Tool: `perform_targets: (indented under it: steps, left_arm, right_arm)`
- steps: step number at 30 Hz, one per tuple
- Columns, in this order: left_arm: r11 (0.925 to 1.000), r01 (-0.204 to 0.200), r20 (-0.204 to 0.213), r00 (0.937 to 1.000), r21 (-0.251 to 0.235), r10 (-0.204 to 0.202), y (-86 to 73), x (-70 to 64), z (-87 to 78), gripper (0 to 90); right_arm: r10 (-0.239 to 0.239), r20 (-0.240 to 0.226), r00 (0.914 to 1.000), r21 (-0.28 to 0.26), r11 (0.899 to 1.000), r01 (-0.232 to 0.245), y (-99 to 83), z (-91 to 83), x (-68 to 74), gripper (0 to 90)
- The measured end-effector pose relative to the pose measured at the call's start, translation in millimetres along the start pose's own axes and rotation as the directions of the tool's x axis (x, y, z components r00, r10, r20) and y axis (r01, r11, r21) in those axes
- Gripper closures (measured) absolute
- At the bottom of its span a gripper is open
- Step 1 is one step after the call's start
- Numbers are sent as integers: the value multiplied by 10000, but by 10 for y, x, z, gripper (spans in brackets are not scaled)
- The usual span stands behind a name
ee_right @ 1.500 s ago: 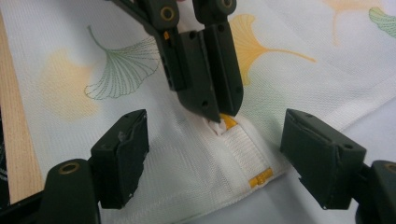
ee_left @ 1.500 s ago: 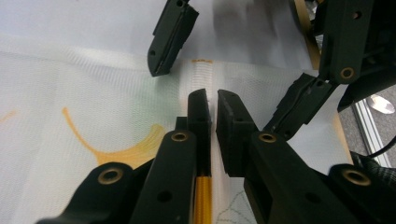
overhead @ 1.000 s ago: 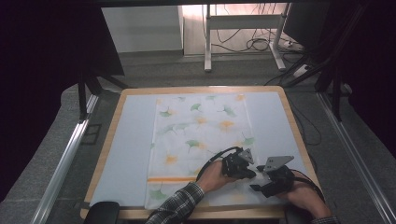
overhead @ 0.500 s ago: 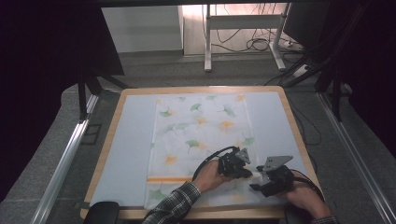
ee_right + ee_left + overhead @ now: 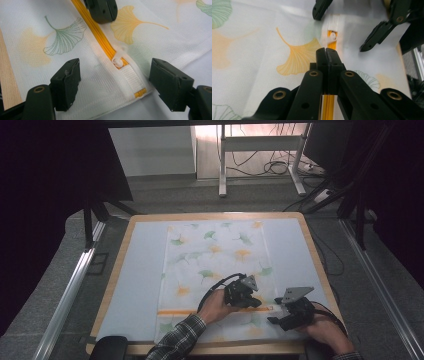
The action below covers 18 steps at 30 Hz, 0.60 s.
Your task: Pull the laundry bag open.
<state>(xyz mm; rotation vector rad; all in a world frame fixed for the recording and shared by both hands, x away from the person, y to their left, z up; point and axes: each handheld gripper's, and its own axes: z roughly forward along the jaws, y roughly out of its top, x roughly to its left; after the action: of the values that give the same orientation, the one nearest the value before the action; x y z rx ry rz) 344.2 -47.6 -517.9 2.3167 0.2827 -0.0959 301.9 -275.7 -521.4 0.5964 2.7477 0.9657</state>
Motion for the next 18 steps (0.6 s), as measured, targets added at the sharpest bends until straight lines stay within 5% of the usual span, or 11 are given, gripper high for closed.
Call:
perform_targets:
  steps: [3, 8, 18]
  left_arm:
    - [9996, 136, 60, 9999, -257, -135, 21, -9, 27, 899]
    - [9984, 344, 107, 9994, -438, -340, 119, -29, 199, 722]
    - [9984, -193, 122, 9997, -539, 200, 195, -100, 307, 828]
  right_arm:
    - [3, 11, 10000, 4, 10000, -3, 1, 0, 1, 250]
    - [-3, -1, 10000, -53, 10000, 3, -6, 0, 0, 250]
    - [19, -23, 10000, -102, 9999, -19, -13, -3, -1, 250]
